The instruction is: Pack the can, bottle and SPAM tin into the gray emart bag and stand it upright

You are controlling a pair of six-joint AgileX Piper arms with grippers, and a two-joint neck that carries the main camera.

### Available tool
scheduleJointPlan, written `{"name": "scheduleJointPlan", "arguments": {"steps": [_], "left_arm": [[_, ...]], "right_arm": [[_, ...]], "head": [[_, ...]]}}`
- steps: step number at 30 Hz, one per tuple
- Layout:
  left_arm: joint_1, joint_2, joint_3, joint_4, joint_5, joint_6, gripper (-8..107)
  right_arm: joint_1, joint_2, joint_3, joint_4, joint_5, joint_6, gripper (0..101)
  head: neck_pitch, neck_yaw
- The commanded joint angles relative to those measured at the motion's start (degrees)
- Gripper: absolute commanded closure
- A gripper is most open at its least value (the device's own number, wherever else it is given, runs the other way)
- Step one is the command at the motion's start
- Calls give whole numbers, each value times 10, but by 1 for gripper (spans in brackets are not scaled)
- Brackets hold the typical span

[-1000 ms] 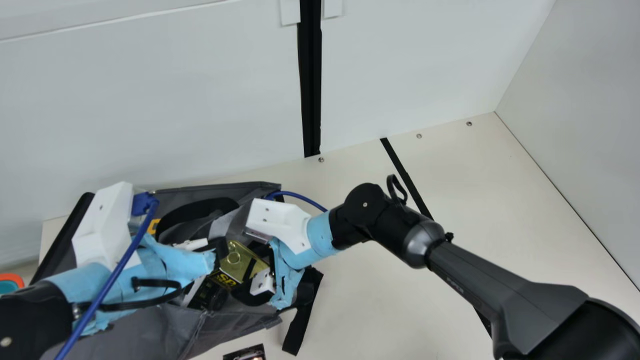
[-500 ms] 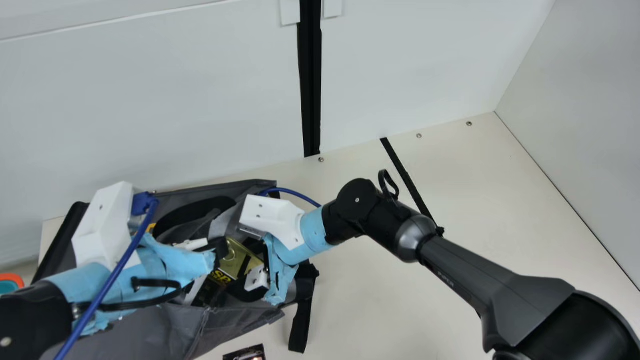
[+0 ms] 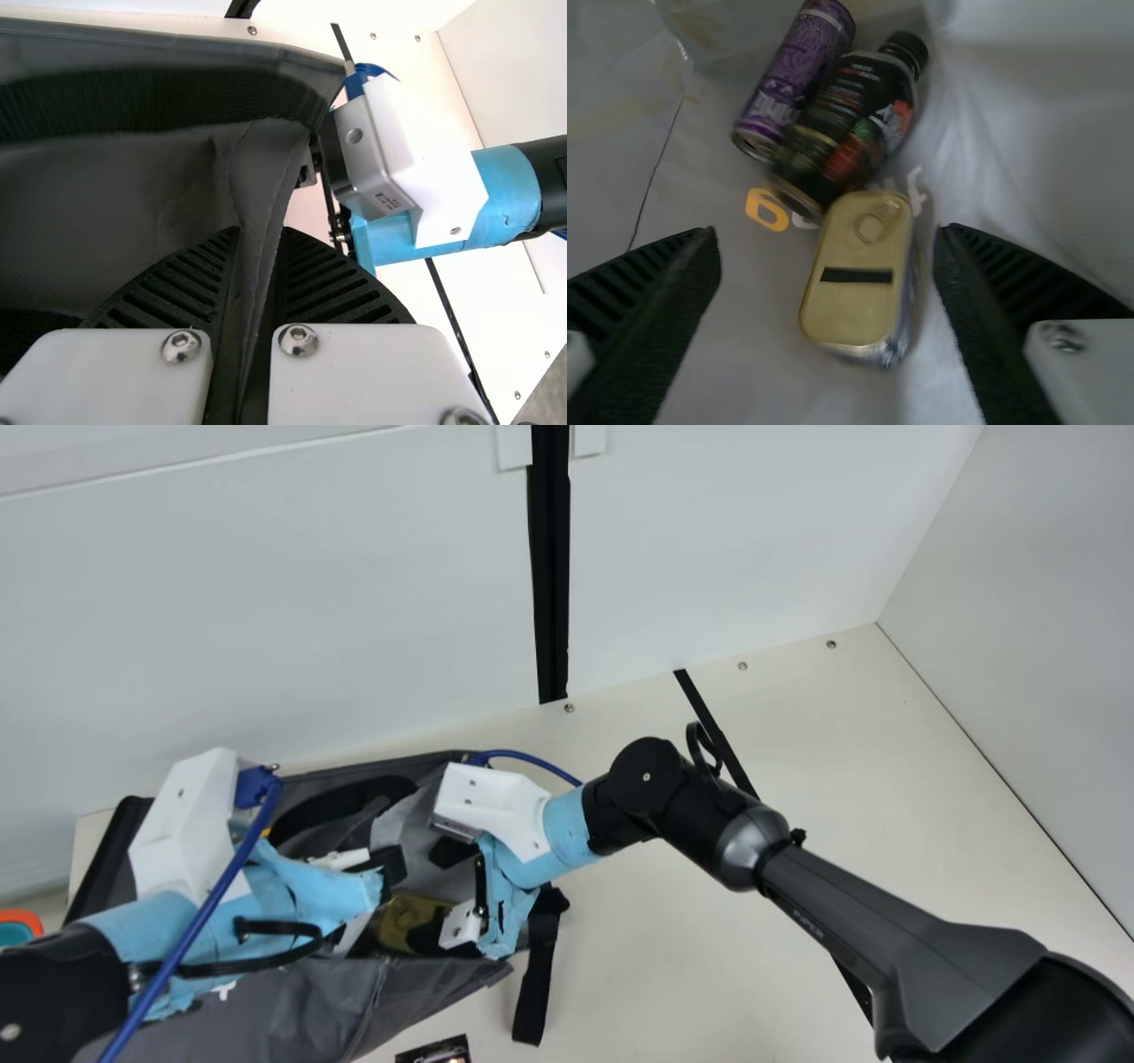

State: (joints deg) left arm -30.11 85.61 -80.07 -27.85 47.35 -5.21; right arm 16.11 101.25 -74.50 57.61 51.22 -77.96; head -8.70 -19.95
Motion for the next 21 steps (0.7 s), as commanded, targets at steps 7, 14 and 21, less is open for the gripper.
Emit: {"name": "scheduleJointPlan", "arguments": {"steps": [7, 14, 21], "left_arm": [[0, 0, 0, 0, 0, 0, 107], [0, 0, 0, 0, 0, 0, 107], [0, 0, 0, 0, 0, 0, 107]], "right_arm": [[0, -25, 6, -19, -9, 22, 6], [-5, -71, 34, -30, -11, 38, 6], [-25, -123, 64, -49, -3, 48, 6]], "head": [[-13, 0], [-13, 0], [-13, 0]]}}
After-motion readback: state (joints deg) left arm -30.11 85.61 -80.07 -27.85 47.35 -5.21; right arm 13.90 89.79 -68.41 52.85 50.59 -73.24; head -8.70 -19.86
